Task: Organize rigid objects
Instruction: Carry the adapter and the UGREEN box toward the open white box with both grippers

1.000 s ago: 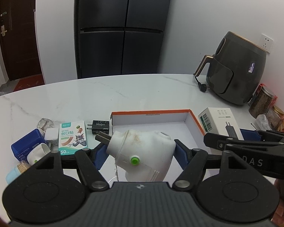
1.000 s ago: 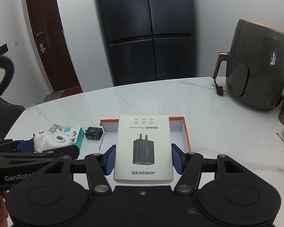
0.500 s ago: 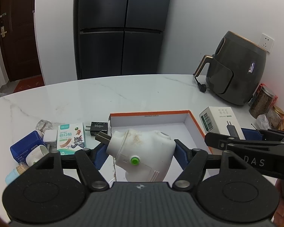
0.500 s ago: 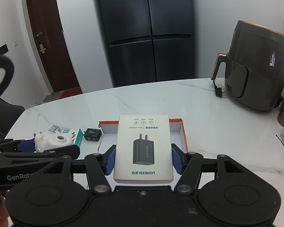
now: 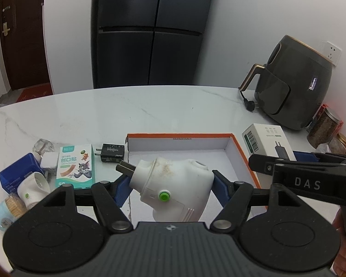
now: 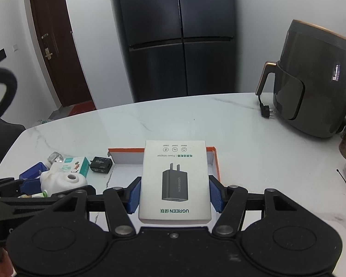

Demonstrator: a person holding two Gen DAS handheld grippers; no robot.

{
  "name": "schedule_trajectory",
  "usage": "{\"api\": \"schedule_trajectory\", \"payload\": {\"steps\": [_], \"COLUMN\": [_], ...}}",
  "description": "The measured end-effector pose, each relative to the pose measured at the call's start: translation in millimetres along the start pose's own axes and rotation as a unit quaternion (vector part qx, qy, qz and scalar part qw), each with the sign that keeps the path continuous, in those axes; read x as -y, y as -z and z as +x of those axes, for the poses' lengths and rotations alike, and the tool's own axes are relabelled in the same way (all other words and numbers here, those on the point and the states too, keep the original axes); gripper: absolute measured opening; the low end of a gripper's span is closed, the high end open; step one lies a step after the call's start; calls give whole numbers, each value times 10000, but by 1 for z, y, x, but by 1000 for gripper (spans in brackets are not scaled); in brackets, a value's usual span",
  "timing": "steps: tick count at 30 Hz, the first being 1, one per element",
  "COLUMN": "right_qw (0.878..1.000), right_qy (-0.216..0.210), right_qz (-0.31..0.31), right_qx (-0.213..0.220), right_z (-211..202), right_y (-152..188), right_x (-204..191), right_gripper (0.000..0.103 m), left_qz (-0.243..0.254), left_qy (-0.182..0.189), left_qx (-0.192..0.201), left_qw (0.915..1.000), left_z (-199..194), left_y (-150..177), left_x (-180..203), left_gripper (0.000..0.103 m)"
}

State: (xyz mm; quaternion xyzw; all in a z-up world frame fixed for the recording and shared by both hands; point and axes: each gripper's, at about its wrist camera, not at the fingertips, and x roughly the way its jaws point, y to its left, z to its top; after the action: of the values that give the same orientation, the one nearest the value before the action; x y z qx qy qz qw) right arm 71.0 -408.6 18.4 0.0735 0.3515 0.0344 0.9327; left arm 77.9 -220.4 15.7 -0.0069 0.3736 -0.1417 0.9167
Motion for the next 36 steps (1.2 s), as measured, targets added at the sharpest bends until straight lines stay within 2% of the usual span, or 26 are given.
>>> {"api": "schedule_trajectory", "payload": {"steps": [9, 21, 36], "right_qw": [9996, 9975, 9980], "right_qy": [9, 276, 369], "right_qz": [-67, -182, -95], "right_qx": [-279, -631, -499], "right_z": [43, 104, 117], "right_y": [-6, -8, -19], "right_x": [3, 7, 15], "right_gripper": [71, 71, 72], "left_qz": [-149, -303, -187], "left_qy": [-109, -204, -232], "left_qx": [-120, -253, -318], "left_qw": [9998, 9990, 9990], "left_z": [28, 66, 109], "left_y": [-4, -16, -40], "left_x": [1, -5, -7], "left_gripper": [73, 73, 73]}}
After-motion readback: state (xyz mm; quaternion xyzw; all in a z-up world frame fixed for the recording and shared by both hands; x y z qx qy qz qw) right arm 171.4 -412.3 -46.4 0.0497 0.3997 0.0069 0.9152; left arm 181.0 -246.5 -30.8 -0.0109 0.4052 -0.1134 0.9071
